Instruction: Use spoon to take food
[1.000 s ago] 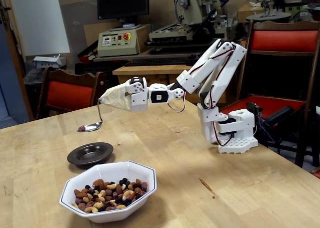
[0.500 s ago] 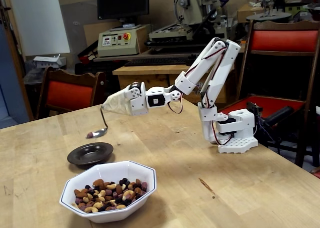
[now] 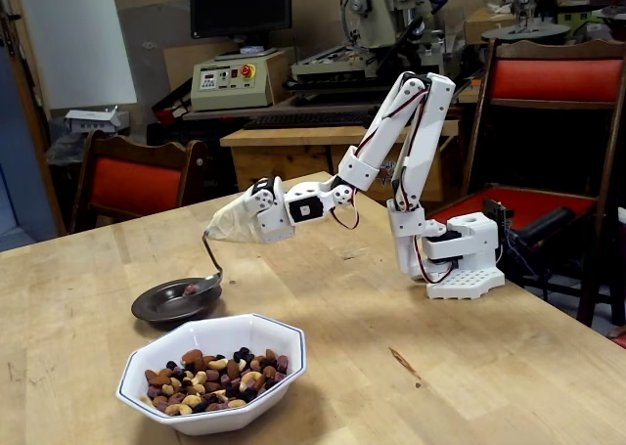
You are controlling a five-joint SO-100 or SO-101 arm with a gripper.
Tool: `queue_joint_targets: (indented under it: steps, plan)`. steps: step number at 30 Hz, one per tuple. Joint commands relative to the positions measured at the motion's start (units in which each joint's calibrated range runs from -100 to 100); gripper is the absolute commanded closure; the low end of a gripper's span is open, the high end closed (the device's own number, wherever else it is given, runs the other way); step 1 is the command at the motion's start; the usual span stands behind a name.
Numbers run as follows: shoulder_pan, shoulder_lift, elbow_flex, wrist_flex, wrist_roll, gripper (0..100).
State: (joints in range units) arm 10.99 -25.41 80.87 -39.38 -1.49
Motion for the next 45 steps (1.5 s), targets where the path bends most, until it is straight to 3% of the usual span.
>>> queue_joint_targets:
  steps: [1, 21, 28, 39, 45]
  plan:
    - [0.6, -0.6, -1.8, -0.6, 0.2, 95]
    - [0.6, 0.0, -11.2, -0.1, 0.2, 95]
    - [1.1, 12.4, -11.8, -0.7, 0.2, 95]
    - [3.6, 13.3, -11.9, -0.9, 0.3, 95]
    - [3.2, 13.3, -11.8, -0.9, 5.0, 95]
